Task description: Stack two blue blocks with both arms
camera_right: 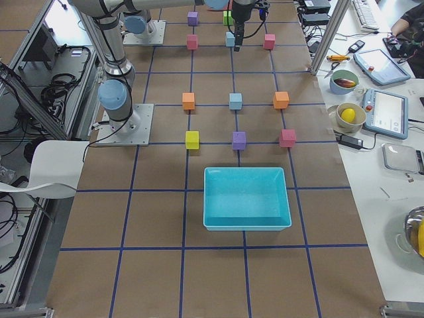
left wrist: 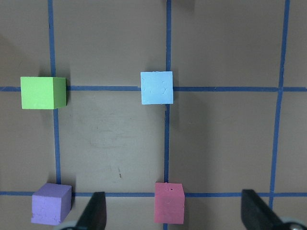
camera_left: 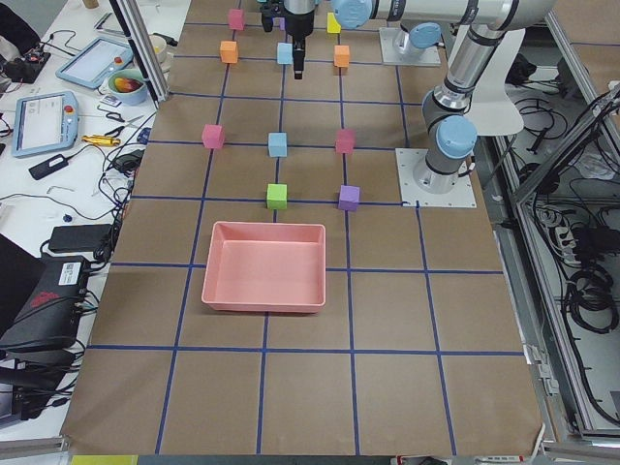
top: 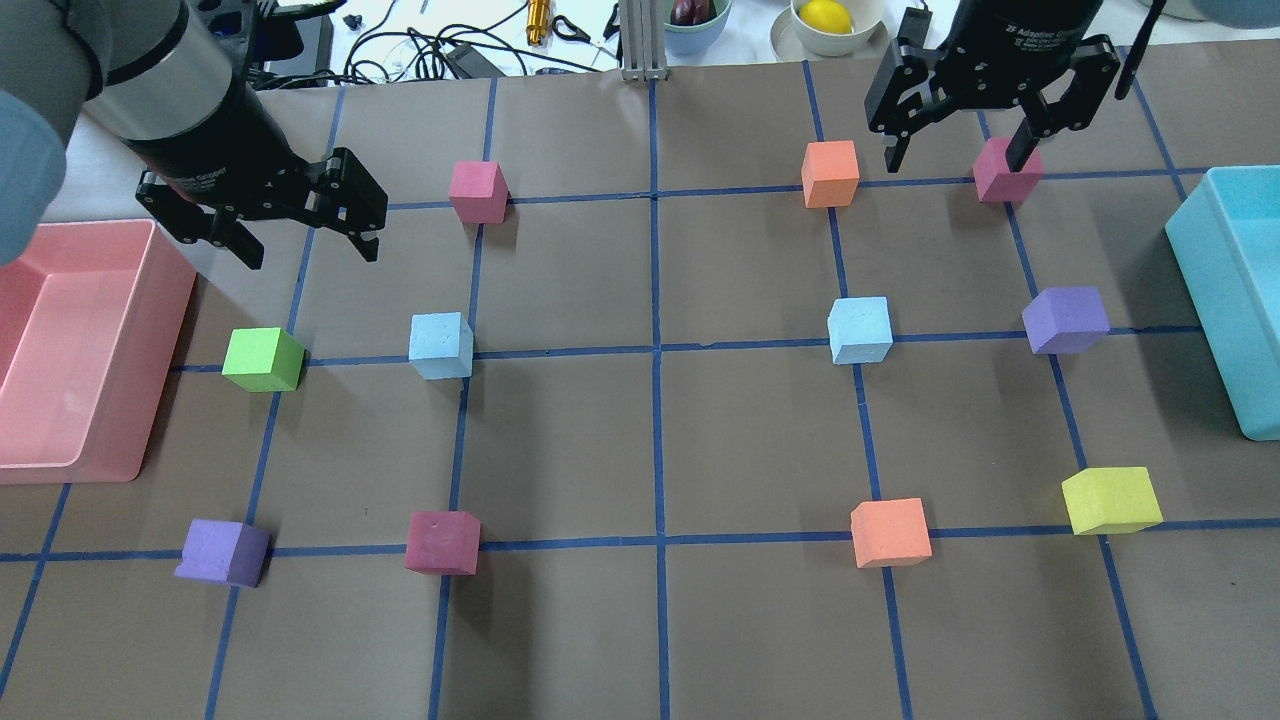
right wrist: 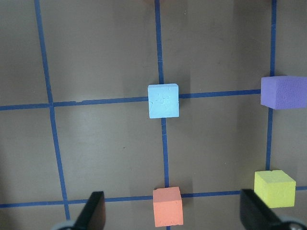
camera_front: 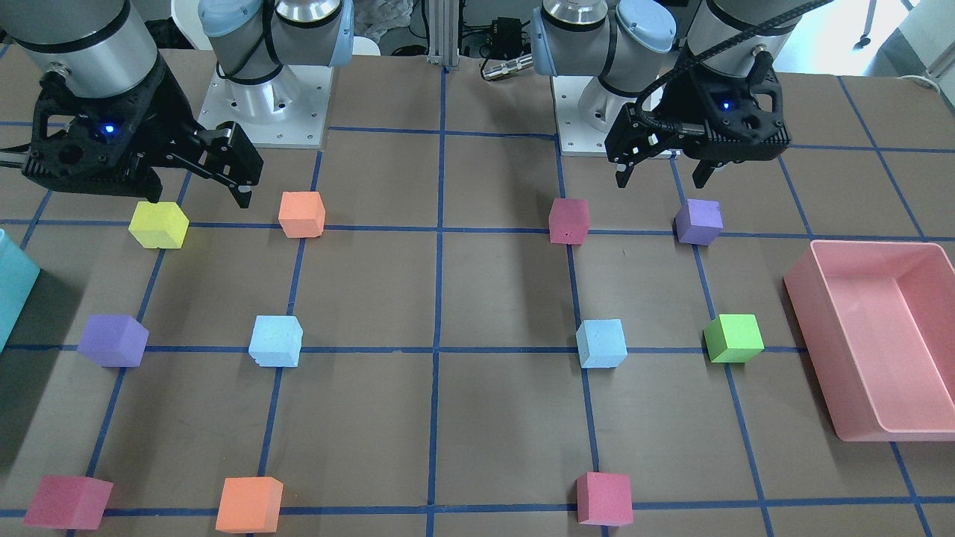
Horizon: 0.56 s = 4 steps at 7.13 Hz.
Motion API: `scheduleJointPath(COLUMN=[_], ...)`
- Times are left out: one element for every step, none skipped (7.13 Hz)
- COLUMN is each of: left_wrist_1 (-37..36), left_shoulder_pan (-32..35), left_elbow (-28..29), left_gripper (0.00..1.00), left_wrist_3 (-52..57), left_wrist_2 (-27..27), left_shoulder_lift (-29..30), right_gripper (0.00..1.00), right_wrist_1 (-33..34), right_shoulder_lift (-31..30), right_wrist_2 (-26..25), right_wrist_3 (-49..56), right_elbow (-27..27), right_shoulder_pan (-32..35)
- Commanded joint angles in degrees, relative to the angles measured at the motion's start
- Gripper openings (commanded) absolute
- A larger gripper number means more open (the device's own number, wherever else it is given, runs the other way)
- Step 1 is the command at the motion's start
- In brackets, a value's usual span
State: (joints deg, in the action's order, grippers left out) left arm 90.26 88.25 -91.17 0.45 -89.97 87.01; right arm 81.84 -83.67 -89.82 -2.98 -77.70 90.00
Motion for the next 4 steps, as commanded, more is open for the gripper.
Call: scheduleJointPath(left_wrist_1=[0.00, 0.00, 0.00, 0.00], left_shoulder_pan=[0.08, 0.16, 0.08, -0.01], left_elbow=[0.29, 0.29, -0.06, 0.28], left_gripper=[1.00, 1.00, 1.00, 1.00], left_wrist_3=[-0.01, -0.19, -0.10, -0.01], left_wrist_2=[0.32, 0.32, 0.15, 0.15], left_shoulder_lift=[0.18, 0.18, -0.17, 0.09], right_gripper=[1.00, 1.00, 1.00, 1.00], right_wrist_1=[-0.01, -0.01, -0.01, -0.10], right_shoulder_lift=[0.00, 0.00, 0.00, 0.00], right_wrist_2=[0.00, 0.08, 0.08, 0.08], right_wrist_3=[-0.10, -0.10, -0.01, -0.01], right_elbow=[0.00, 0.00, 0.00, 0.00], right_shoulder_pan=[0.00, 0.00, 0.00, 0.00])
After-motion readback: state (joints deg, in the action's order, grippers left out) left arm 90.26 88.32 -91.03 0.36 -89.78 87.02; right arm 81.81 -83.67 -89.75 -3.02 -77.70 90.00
